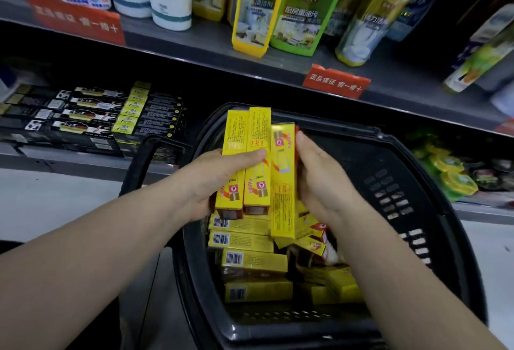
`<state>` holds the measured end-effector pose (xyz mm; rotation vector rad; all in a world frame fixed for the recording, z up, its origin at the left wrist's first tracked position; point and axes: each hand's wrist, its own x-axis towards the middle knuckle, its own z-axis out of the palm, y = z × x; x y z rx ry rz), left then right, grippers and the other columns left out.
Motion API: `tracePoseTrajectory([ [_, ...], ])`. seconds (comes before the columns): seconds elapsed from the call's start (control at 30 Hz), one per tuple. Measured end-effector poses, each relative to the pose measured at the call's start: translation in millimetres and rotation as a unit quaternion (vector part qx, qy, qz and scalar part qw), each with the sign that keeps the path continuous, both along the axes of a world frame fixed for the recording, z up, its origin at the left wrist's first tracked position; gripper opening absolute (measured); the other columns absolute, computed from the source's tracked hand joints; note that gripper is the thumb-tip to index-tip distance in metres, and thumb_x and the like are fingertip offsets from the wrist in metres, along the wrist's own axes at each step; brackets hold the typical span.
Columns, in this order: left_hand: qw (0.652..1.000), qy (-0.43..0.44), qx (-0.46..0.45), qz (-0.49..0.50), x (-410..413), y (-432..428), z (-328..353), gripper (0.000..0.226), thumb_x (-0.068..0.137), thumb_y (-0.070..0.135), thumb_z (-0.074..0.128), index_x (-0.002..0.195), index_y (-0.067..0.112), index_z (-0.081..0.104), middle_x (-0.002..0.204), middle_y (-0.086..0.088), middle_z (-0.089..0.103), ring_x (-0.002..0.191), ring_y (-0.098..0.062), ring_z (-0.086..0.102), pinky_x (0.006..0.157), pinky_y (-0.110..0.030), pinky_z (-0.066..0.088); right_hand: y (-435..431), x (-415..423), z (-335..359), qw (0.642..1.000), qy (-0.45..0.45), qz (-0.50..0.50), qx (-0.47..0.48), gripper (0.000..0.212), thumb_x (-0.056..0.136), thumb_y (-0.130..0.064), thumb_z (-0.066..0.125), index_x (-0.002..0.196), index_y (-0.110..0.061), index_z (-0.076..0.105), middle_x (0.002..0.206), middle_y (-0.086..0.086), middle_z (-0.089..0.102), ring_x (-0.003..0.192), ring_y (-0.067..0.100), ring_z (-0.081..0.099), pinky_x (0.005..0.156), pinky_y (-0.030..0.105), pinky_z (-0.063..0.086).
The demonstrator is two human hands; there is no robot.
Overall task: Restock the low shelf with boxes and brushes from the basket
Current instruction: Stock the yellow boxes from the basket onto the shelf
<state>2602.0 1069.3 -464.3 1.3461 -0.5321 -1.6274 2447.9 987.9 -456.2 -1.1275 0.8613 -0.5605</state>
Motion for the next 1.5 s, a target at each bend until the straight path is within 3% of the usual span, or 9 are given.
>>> tracePoseTrajectory([
  [0.2, 0.998, -0.017, -0.035, 0.055, 11.3, 17.6, 9.5, 0.018, 0.078, 0.031, 0.069, 0.092, 0.021, 0.067, 0.080, -0.002, 0.076, 0.066, -0.017, 0.072, 0.046, -0.024, 0.053, 25.9, 31.1, 9.5, 0.993, 0.114, -0.024, 0.034, 0.061, 0.082, -0.072, 0.038, 0.108, -0.026, 0.068, 0.093, 0.004, 0.075, 0.086, 0.020, 0.072, 0.082, 0.043, 0.056],
  [0.33, 0.994, -0.077, -0.036, 0.062, 27.3, 34.3, 17.4, 0.026, 0.079, 0.034, 0.069, 0.102, 0.022, 0.064, 0.079, 0.000, 0.076, 0.065, -0.015, 0.072, 0.045, -0.022, 0.051, 38.3, 44.7, 11.9, 0.987, 0.144, 0.074, 0.021, 0.091, 0.055, -0.075, 0.068, 0.129, -0.028, 0.046, 0.108, 0.002, 0.070, 0.099, 0.021, 0.067, 0.093, 0.047, 0.050],
  [0.5, 0.964, -0.213, -0.019, 0.161, 74.2, 48.2, 21.7, 0.045, 0.075, 0.039, 0.073, 0.114, 0.034, 0.051, 0.099, 0.010, 0.066, 0.089, -0.013, 0.064, 0.080, -0.037, 0.052, 34.5, 48.2, 19.9, 0.982, 0.140, 0.112, 0.056, 0.051, 0.075, -0.018, 0.076, 0.116, -0.014, 0.045, 0.072, 0.006, 0.064, 0.057, 0.018, 0.063, 0.058, 0.032, 0.055],
  [0.6, 0.962, -0.199, 0.020, 0.185, 88.7, 51.2, 14.0, 0.054, 0.078, 0.036, 0.072, 0.123, 0.021, 0.047, 0.109, -0.005, 0.067, 0.095, -0.027, 0.065, 0.085, -0.050, 0.052, 25.8, 51.4, 25.0, 0.982, 0.130, 0.119, 0.068, 0.033, 0.082, -0.030, 0.069, 0.108, -0.015, 0.055, 0.072, 0.009, 0.066, 0.056, 0.017, 0.065, 0.054, 0.030, 0.057],
  [0.77, 0.965, -0.194, 0.057, 0.168, 86.2, 47.9, 0.4, 0.053, 0.077, 0.036, 0.074, 0.120, 0.016, 0.048, 0.086, -0.006, 0.071, 0.063, -0.020, 0.071, 0.046, -0.030, 0.052, 15.6, 65.8, 27.8, 0.969, 0.186, 0.145, 0.069, 0.046, 0.081, -0.052, 0.062, 0.100, -0.010, 0.066, 0.076, 0.011, 0.071, 0.061, 0.023, 0.067, 0.059, 0.037, 0.058],
  [0.93, 0.969, -0.191, 0.066, 0.143, 81.0, 49.0, 1.3, 0.081, 0.072, 0.045, 0.076, 0.137, 0.018, 0.035, 0.119, -0.010, 0.063, 0.106, -0.030, 0.062, 0.091, -0.049, 0.050, 7.9, 76.8, 27.9, 0.958, 0.203, 0.204, 0.019, 0.026, 0.082, -0.035, 0.068, 0.104, -0.022, 0.061, 0.070, 0.003, 0.070, 0.059, 0.018, 0.066, 0.060, 0.037, 0.057],
  [1.07, 0.977, -0.159, 0.067, 0.124, 62.2, 51.9, -0.2, 0.057, 0.076, 0.038, 0.074, 0.119, 0.020, 0.041, 0.097, -0.004, 0.068, 0.070, -0.018, 0.072, 0.056, -0.033, 0.058, -4.8, 83.8, 32.9, 0.957, 0.213, 0.198, 0.014, 0.014, 0.084, -0.035, 0.064, 0.086, -0.021, 0.065, 0.062, 0.003, 0.066, 0.051, 0.016, 0.061, 0.054, 0.030, 0.053],
  [1.37, 0.991, 0.026, 0.070, 0.112, 52.5, 43.7, -2.6, 0.020, 0.081, 0.030, 0.069, 0.094, 0.015, 0.066, 0.075, -0.004, 0.075, 0.061, -0.016, 0.070, 0.058, -0.028, 0.055, -51.8, 130.3, 26.1, 0.962, 0.246, 0.113, 0.035, 0.024, 0.085, -0.027, 0.060, 0.090, -0.004, 0.060, 0.065, 0.012, 0.066, 0.050, 0.023, 0.064, 0.049, 0.032, 0.054],
  [1.5, 0.985, -0.036, 0.094, 0.138, 104.4, 27.5, -1.4, 0.017, 0.082, 0.025, 0.068, 0.090, 0.012, 0.062, 0.061, -0.003, 0.071, 0.049, -0.017, 0.067, 0.046, -0.027, 0.053, -58.5, 168.1, -11.2, 0.962, 0.263, 0.075, -0.008, 0.022, 0.087, -0.021, 0.057, 0.098, -0.001, 0.057, 0.072, 0.013, 0.059, 0.054, 0.022, 0.060, 0.051, 0.029, 0.053],
])
